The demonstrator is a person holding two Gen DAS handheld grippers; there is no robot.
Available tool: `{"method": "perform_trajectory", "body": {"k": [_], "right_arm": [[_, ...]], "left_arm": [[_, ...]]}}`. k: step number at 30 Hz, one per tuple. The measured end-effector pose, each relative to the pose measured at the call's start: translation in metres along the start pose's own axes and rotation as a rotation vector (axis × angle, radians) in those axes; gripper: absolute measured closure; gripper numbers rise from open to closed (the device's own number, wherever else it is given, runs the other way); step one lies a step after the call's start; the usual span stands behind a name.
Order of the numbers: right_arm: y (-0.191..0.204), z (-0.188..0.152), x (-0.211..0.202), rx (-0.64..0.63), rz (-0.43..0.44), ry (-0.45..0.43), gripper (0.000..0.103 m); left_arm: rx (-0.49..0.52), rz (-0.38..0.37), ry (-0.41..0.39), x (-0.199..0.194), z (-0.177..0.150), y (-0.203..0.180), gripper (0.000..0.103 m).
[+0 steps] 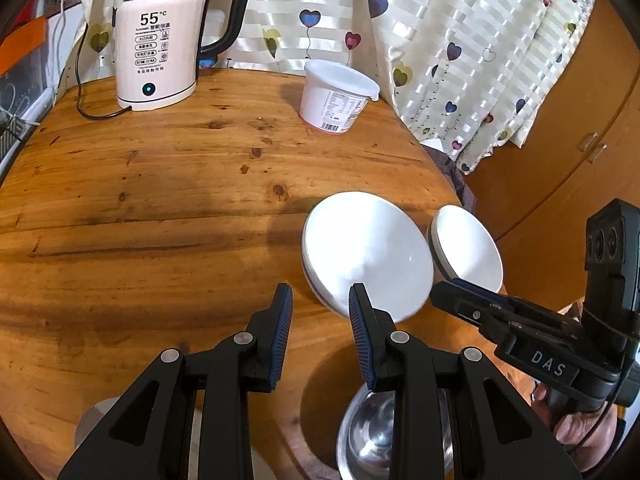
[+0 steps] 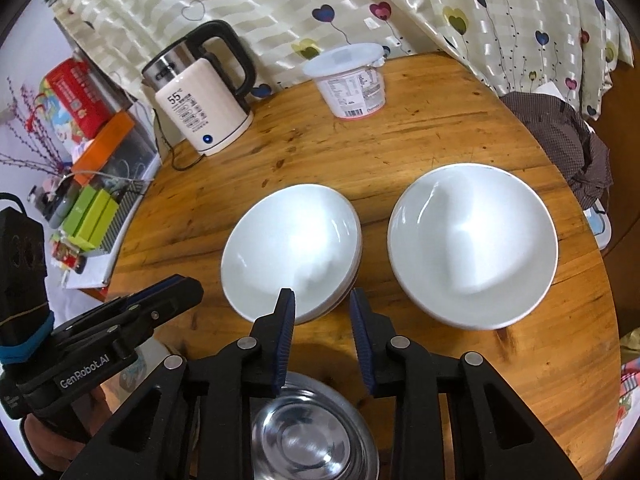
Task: Organize plates and bowls
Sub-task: 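Close the left tool on the rim of a white bowl, then lift the white bowl with the left tool and carry it over the steel bowl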
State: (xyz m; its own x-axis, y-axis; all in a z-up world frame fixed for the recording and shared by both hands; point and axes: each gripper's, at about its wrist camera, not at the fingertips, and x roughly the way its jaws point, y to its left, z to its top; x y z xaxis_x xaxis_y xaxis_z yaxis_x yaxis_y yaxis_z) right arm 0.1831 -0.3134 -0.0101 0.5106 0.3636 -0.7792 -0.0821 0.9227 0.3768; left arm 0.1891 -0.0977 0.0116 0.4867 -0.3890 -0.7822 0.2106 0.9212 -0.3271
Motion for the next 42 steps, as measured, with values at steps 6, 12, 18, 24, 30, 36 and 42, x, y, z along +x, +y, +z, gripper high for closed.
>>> {"method": "perform_trajectory", "body": {"k": [6, 12, 18, 24, 30, 36, 42], "right_arm": [[-0.003, 0.004, 0.007, 0.007, 0.001, 0.008, 0.076], [-0.005, 0.007, 0.015, 0.009, 0.000, 0.024, 0.076], [-0.007, 0.011, 0.023, 0.013, -0.004, 0.037, 0.077], [-0.008, 0.014, 0.030, 0.012, -0.010, 0.047, 0.078], [-0.009, 0.015, 0.035, 0.017, -0.013, 0.053, 0.079], [-0.009, 0.015, 0.036, 0.013, -0.020, 0.051, 0.079], [-0.010, 0.015, 0.036, 0.014, -0.023, 0.053, 0.081]], "left_arm": [[-0.006, -0.004, 0.014, 0.013, 0.005, 0.000, 0.073], [-0.010, -0.003, 0.030, 0.025, 0.008, 0.000, 0.073], [-0.012, -0.008, 0.043, 0.034, 0.010, 0.000, 0.073], [-0.003, -0.008, 0.054, 0.040, 0.011, -0.001, 0.073], [-0.005, -0.007, 0.075, 0.048, 0.011, -0.001, 0.073], [0.001, -0.002, 0.080, 0.051, 0.010, -0.002, 0.073], [0.009, 0.005, 0.075, 0.051, 0.010, -0.003, 0.074]]}}
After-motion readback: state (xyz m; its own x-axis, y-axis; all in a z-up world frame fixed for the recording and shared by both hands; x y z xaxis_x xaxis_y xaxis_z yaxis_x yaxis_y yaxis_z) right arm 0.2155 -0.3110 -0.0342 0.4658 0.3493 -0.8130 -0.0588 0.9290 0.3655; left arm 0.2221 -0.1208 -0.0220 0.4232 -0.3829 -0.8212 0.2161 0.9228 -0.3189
